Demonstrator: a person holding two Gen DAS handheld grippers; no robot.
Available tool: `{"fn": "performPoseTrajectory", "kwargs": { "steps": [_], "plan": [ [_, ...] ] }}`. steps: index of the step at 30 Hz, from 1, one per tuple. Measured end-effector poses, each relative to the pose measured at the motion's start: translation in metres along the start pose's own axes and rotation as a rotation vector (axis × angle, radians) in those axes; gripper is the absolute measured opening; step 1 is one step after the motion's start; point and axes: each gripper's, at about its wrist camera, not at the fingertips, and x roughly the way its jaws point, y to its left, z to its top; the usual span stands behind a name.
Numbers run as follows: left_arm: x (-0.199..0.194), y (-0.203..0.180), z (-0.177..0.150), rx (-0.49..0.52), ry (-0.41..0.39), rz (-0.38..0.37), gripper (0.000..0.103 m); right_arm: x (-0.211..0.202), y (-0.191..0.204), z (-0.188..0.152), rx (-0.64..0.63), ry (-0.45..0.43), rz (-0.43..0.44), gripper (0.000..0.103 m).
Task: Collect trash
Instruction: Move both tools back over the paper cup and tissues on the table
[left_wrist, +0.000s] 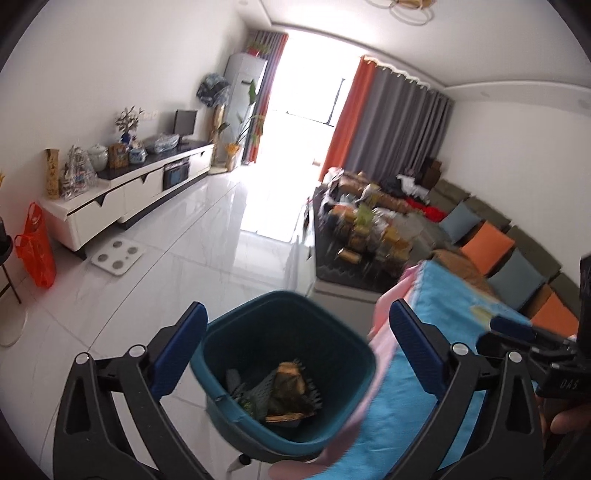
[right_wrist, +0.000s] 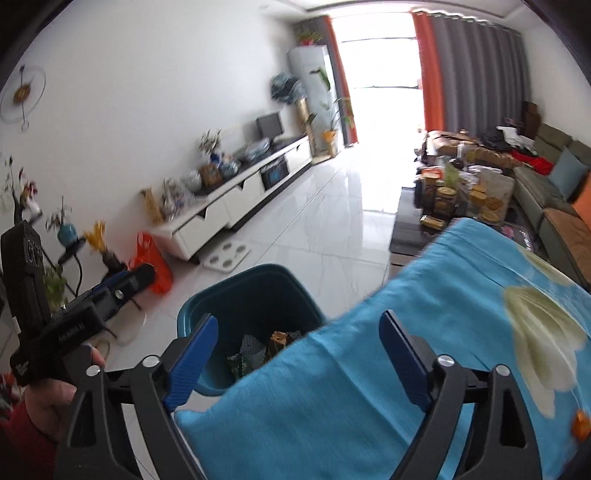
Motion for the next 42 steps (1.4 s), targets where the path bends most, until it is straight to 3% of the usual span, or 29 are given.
{"fn": "performPoseTrajectory", "kwargs": {
  "steps": [7, 13, 19, 28, 42],
  "plan": [
    [-0.035, -0.035, 0.008, 0.030, -0.041, -0.082, 0.097, -0.066, -0.025, -0.036, 0.091, -0.095, -0.044, 0.093],
    [-0.052, -0.082, 0.002, 0.105, -0.042, -0.201, 0.097, -0.111, -0.033, -0.078, 0.137, -0.149, -0.132, 0.096],
    [-0.066, -0.136, -0.020, 0.215, -0.026, -0.332, 0.097, -0.144, -0.045, -0.114, 0.175, -0.176, -0.222, 0.096],
    [-0.076, -0.198, -0.062, 0.317, 0.058, -0.506, 0.097, -0.187, -0.053, -0.160, 0.233, -0.264, -0.385, 0.096],
    [-0.090, -0.264, -0.113, 0.502, 0.107, -0.658, 0.097, -0.234, -0.079, -0.202, 0.361, -0.323, -0.561, 0.096]
  ]
}}
